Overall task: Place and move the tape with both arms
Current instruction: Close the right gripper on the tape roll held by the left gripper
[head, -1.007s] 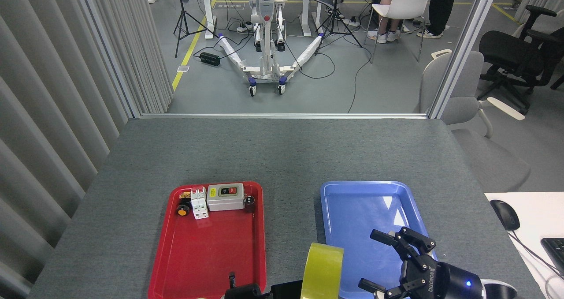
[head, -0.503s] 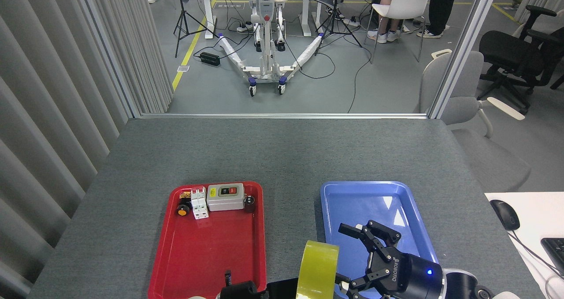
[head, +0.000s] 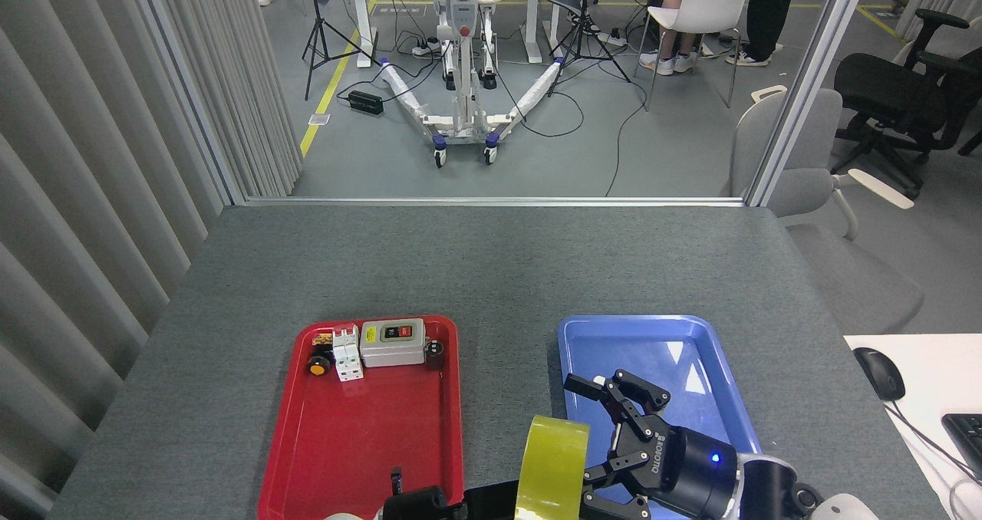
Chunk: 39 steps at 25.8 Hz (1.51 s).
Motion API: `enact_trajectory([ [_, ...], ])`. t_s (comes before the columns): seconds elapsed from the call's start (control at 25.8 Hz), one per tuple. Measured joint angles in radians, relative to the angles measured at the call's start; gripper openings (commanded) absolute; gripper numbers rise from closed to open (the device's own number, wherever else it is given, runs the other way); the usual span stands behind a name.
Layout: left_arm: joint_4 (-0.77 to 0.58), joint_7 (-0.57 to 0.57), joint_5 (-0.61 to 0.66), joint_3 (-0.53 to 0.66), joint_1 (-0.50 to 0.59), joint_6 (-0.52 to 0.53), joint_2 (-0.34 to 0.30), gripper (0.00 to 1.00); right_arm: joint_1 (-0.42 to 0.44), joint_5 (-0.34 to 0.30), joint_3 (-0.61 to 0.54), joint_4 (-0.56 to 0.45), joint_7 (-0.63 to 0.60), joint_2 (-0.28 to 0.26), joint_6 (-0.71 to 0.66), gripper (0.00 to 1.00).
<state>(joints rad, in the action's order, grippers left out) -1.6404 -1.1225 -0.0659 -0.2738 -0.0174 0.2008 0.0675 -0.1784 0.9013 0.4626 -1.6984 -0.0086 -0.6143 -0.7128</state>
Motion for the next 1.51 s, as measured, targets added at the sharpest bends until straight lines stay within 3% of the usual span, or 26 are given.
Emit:
enact_trajectory([
  [0.35,0.001,0.002,0.003,0.007,-0.014,0.0,-0.002,0.0,-0.007,0.001,0.009,0.005,0.018,0.039,-0.01,0.76],
  [0.89,0.006,0.002,0.008,0.027,-0.018,-0.003,-0.013,0.0,-0.025,0.001,0.044,0.005,0.04,0.05,-0.019,0.37],
  [1.16,0.008,-0.003,0.006,0.031,-0.027,-0.003,-0.016,0.0,-0.026,0.001,0.049,0.006,0.04,0.047,-0.016,0.29],
  [1.51,0.019,-0.024,0.006,0.042,-0.041,-0.003,-0.019,0.0,-0.027,0.001,0.062,0.008,0.027,0.049,-0.012,0.28],
])
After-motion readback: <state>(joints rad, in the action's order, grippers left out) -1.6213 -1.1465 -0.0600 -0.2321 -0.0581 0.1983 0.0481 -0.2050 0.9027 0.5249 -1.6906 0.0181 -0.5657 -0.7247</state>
